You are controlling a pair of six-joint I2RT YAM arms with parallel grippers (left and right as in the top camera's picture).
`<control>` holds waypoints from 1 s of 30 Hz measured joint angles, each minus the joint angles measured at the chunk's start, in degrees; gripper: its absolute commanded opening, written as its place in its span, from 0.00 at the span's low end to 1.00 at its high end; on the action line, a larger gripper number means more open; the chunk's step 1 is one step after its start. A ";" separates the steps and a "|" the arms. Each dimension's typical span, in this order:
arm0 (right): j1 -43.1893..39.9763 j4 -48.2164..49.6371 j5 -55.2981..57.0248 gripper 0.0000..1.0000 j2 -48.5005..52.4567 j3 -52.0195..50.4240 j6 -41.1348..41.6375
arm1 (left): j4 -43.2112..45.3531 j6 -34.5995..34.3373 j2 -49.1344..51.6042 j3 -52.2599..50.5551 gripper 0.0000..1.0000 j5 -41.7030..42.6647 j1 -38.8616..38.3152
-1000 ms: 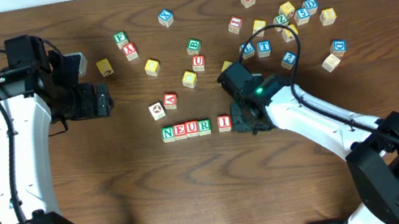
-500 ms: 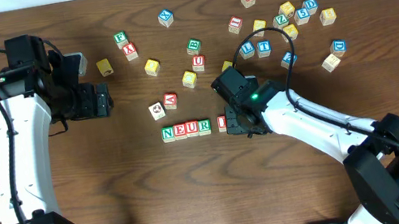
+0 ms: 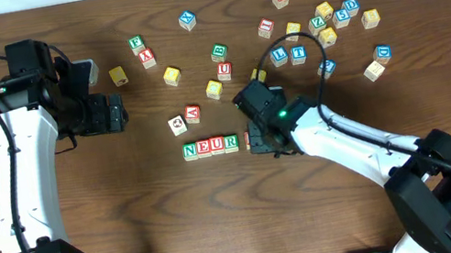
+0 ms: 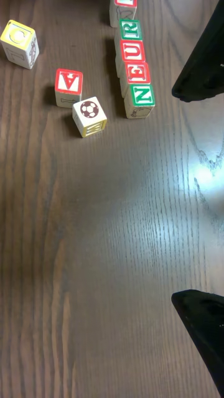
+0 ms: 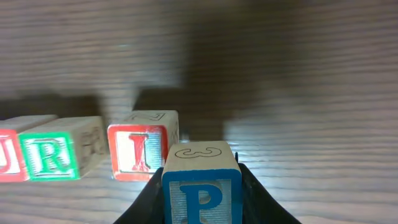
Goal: Spell out NEURIPS
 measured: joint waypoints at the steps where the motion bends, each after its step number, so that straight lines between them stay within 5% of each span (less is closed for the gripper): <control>1: 0.20 0.00 0.04 0.23 0.00 0.00 0.00 | 0.00 0.00 0.00 0.00 0.95 0.00 0.00; 30: 0.94 5.18 0.87 0.26 0.00 -1.92 -0.61 | 0.00 0.00 0.00 0.00 0.95 0.00 0.00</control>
